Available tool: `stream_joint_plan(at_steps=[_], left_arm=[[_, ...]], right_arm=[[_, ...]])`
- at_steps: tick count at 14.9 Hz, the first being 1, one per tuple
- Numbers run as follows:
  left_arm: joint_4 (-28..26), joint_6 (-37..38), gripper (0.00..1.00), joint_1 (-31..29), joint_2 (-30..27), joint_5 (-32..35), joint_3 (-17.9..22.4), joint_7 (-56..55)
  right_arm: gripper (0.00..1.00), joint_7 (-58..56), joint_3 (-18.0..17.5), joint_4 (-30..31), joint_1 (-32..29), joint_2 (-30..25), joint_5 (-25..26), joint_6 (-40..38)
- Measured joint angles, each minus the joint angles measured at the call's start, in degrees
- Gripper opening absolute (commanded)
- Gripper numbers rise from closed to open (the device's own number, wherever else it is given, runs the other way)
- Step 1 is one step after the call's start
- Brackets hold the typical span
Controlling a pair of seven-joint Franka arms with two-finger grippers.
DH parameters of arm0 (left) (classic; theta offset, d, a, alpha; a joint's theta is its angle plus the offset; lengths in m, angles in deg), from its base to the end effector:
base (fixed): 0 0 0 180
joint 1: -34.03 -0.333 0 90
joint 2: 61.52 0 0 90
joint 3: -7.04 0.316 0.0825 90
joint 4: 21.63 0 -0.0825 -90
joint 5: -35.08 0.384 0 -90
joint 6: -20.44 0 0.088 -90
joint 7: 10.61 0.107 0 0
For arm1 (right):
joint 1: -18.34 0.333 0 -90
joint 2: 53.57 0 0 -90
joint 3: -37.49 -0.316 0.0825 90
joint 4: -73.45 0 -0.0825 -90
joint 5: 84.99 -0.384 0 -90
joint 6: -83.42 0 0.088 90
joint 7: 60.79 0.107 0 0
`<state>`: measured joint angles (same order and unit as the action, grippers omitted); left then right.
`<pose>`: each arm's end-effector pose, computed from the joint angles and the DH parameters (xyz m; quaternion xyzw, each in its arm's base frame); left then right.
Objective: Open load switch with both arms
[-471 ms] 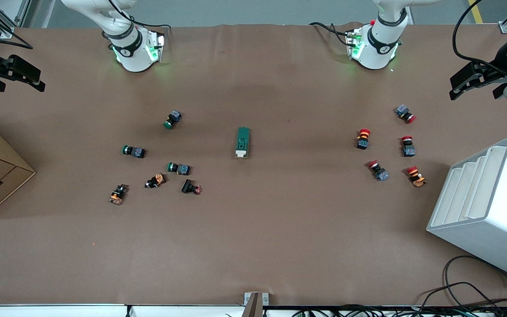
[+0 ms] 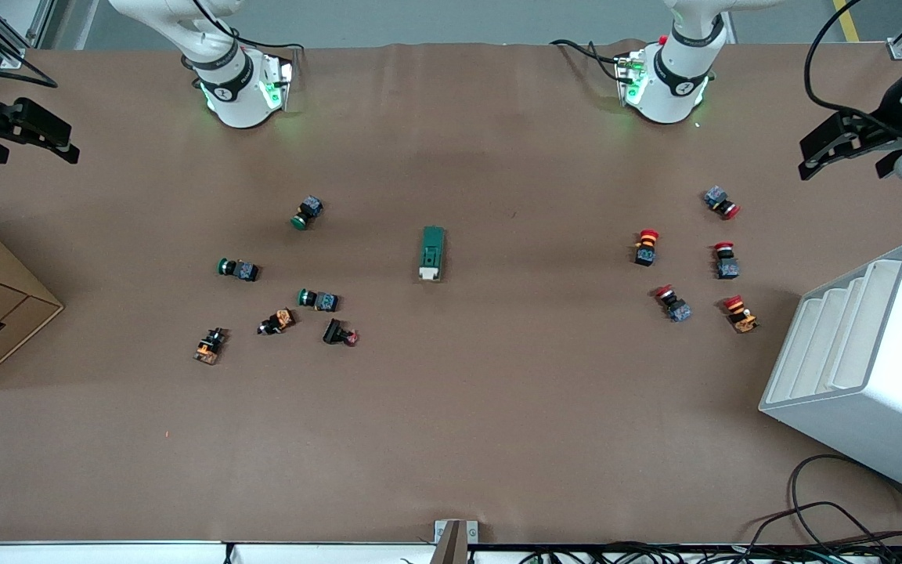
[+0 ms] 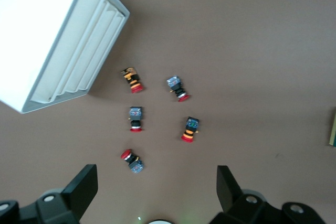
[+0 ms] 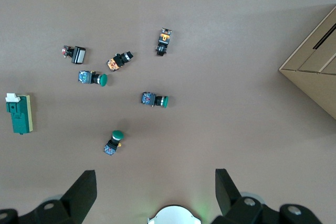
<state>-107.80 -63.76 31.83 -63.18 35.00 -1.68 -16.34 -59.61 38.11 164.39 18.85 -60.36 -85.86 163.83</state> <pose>0.5315 -0.0623 0.6625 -1.0000 0.0069 0.0027 0.0018 0.4990 0.0005 0.6652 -0.9994 0.0102 0.0327 0.0079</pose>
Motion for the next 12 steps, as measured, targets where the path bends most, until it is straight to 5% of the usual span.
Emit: stream_joint_plan(at_steps=[4, 7, 12], left_arm=[[0.4, -8.6, 1.0, 2.4, 6.8, -3.5, -1.9, -2.8], [-0.5, -15.0, 1.0, 9.4, 11.3, -0.7, -3.7, -14.0], [-10.1, -33.0, 1.0, 21.6, 14.7, 3.8, -4.2, -33.5]], right_arm=[[1.0, 0.7, 0.0, 0.0, 0.0, 0.0, -0.2, 0.0], [1.0, 1.0, 0.0, 0.0, 0.0, 0.0, -0.2, 0.0], [1.0, 1.0, 0.0, 0.0, 0.0, 0.0, -0.2, 0.1]])
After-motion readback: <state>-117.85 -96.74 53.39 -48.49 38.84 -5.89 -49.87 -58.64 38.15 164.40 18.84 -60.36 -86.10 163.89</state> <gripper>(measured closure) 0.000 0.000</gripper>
